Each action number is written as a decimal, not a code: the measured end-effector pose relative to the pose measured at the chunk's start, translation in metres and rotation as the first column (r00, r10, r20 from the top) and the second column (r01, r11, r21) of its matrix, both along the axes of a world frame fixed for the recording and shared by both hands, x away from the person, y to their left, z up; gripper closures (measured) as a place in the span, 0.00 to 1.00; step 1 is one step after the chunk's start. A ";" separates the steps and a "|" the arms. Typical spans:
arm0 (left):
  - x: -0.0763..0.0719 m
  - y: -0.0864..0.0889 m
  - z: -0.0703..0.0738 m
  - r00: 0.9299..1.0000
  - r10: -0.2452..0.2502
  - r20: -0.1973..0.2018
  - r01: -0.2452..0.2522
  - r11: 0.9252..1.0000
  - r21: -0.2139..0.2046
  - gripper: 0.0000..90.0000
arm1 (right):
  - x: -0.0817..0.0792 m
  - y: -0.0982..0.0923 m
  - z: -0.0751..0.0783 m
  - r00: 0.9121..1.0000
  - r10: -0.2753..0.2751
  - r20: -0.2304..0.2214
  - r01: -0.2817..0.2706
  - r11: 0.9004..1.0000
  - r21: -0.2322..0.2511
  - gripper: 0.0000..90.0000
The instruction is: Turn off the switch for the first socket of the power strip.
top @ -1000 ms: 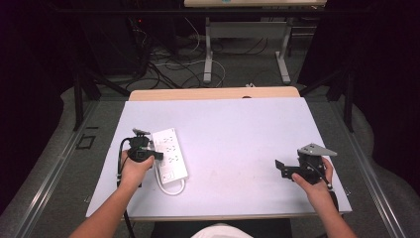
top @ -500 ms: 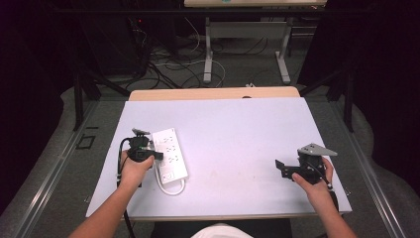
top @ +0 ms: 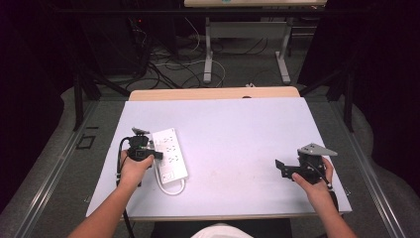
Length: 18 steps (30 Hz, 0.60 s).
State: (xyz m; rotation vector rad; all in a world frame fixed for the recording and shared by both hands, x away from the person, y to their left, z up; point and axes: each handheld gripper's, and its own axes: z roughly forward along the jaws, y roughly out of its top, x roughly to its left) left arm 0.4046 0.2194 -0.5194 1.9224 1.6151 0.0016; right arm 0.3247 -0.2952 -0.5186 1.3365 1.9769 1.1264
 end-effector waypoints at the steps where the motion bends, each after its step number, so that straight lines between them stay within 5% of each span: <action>1: 0.000 0.001 0.001 1.000 0.001 0.006 -0.001 1.000 0.002 0.98 | 0.000 0.000 0.000 1.000 0.000 -0.001 0.000 1.000 0.000 0.06; 18: -0.002 0.000 0.018 0.998 -0.011 0.063 0.010 1.000 0.015 0.82 | 0.000 0.000 0.000 1.000 -0.006 0.008 0.006 1.000 0.004 0.06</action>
